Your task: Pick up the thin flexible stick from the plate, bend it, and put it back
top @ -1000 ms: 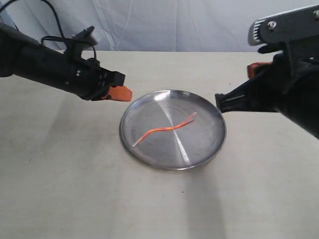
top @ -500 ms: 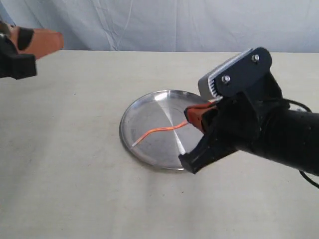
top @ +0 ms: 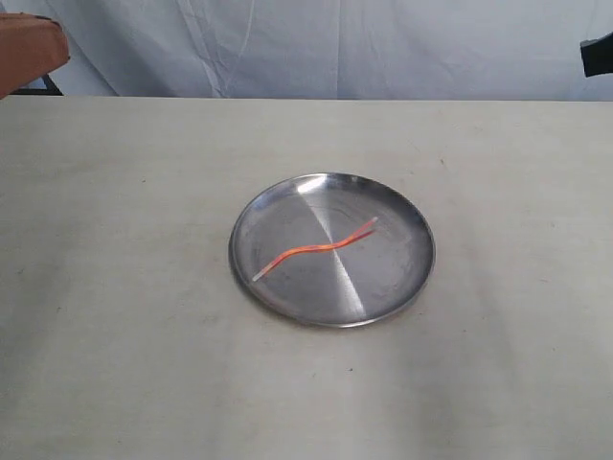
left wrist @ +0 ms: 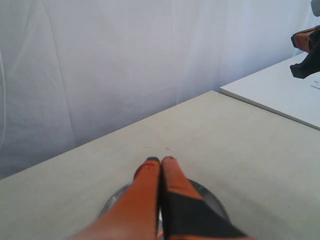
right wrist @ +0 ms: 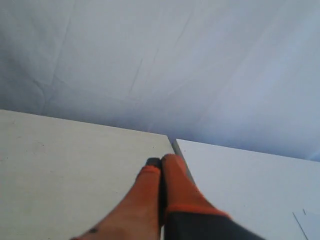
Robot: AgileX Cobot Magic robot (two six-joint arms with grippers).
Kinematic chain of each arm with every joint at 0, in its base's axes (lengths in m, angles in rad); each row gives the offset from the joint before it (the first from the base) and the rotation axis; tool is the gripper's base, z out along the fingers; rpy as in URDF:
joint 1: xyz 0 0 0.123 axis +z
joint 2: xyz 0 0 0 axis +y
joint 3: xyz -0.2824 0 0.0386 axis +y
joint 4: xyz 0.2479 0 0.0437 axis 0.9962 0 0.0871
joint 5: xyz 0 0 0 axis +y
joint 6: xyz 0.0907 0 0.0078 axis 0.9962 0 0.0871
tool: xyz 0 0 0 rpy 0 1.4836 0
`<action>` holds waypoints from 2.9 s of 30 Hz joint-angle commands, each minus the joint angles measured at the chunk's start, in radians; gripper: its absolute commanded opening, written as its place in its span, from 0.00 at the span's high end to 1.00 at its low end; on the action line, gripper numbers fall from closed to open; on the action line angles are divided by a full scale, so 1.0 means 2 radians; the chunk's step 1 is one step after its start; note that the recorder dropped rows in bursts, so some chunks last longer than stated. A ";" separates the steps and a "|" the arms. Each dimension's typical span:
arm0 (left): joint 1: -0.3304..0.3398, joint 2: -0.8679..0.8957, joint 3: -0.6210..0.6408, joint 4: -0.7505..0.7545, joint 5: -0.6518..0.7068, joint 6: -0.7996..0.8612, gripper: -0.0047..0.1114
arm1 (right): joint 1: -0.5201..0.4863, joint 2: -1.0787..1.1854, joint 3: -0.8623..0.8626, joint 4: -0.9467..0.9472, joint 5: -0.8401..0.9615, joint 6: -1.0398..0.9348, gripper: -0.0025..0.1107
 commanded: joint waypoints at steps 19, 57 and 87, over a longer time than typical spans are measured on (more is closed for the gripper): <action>0.001 -0.002 0.003 0.001 -0.003 -0.001 0.96 | -0.032 -0.123 0.002 -0.001 0.271 0.059 0.99; 0.001 -0.002 0.003 0.012 -0.003 -0.001 0.96 | -0.283 -0.541 0.380 -0.831 0.766 1.051 0.99; 0.001 -0.075 0.085 0.076 -0.162 -0.027 0.96 | -0.283 -0.561 0.431 -0.820 0.750 1.050 0.99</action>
